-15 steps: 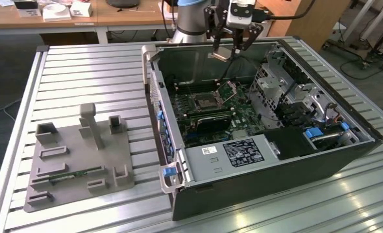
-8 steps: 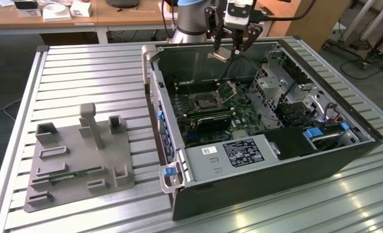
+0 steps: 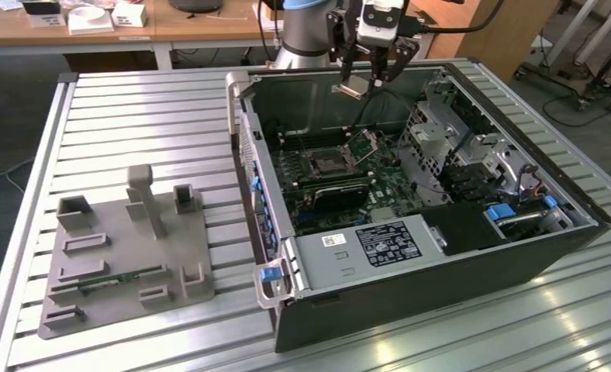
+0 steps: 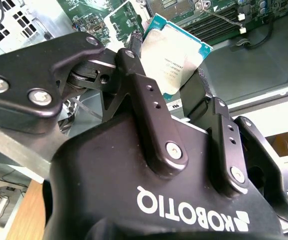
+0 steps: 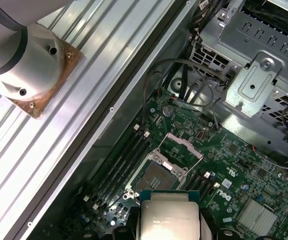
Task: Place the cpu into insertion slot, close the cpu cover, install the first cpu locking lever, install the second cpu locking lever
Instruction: 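Place the cpu into insertion slot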
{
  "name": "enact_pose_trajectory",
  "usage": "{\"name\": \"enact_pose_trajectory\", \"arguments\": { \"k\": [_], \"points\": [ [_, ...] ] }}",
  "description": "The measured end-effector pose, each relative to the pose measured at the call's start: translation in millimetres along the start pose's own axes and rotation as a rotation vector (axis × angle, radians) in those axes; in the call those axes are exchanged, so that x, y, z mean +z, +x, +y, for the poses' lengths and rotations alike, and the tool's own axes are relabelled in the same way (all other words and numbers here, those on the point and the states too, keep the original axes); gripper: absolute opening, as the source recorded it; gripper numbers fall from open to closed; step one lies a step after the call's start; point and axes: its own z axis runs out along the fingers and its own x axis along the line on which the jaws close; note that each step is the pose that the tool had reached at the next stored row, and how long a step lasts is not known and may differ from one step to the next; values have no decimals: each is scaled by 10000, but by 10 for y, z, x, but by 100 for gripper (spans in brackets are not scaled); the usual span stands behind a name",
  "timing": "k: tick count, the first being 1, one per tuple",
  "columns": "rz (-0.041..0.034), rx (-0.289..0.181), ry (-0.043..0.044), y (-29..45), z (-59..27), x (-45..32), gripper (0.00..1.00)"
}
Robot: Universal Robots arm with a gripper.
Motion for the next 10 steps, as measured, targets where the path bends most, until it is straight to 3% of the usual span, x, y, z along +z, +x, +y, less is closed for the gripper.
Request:
{"name": "enact_pose_trajectory", "arguments": {
  "k": [4,10],
  "points": [
    [-7,80,-4,0,0,4,54],
    [-85,986,-14,-1,-4,44,54]
  ]
}}
